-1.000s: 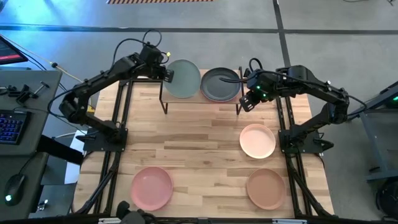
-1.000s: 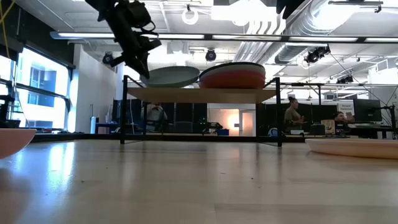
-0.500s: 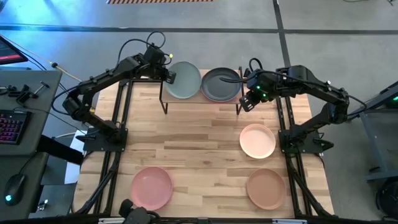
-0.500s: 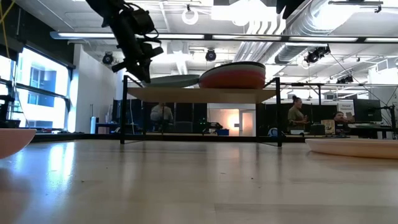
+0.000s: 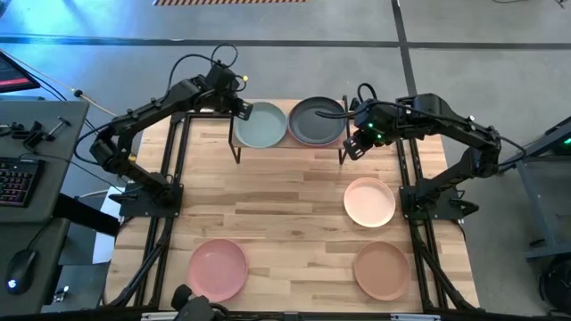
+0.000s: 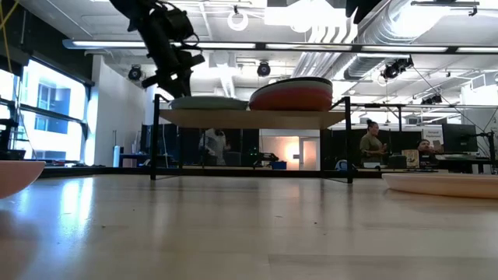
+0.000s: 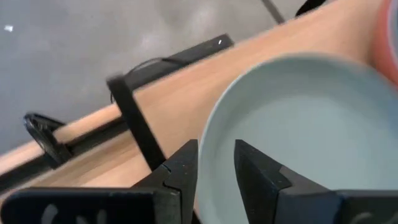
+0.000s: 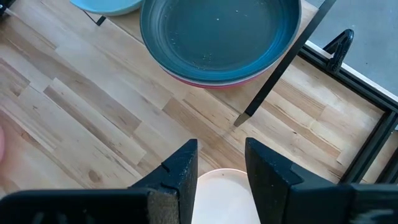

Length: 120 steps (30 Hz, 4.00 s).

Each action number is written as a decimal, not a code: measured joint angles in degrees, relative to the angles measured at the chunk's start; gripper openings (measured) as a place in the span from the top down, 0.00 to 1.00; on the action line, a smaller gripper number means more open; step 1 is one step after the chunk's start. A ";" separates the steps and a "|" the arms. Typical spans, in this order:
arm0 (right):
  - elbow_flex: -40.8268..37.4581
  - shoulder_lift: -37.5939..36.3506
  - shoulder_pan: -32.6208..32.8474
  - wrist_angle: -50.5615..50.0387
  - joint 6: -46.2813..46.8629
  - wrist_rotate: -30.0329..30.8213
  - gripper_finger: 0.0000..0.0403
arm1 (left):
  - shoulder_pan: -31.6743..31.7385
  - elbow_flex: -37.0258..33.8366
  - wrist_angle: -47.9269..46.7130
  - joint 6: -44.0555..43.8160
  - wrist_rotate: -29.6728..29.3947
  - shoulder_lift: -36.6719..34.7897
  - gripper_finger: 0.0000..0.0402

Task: Place and stack plates onto a shelf
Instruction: Stack the light orange plate on top of the gray plate on the shelf

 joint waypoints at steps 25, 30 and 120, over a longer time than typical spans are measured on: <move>-0.59 2.11 23.19 -1.34 11.67 2.00 0.72 | -16.59 8.92 -14.53 2.31 5.70 -14.21 0.75; -0.57 5.10 27.10 -1.36 14.34 1.97 0.72 | -21.12 8.92 -14.57 0.41 5.68 -16.47 0.75; -55.60 4.68 28.22 33.96 24.84 -14.28 1.00 | -26.51 8.92 -18.57 -5.01 0.61 -17.61 0.75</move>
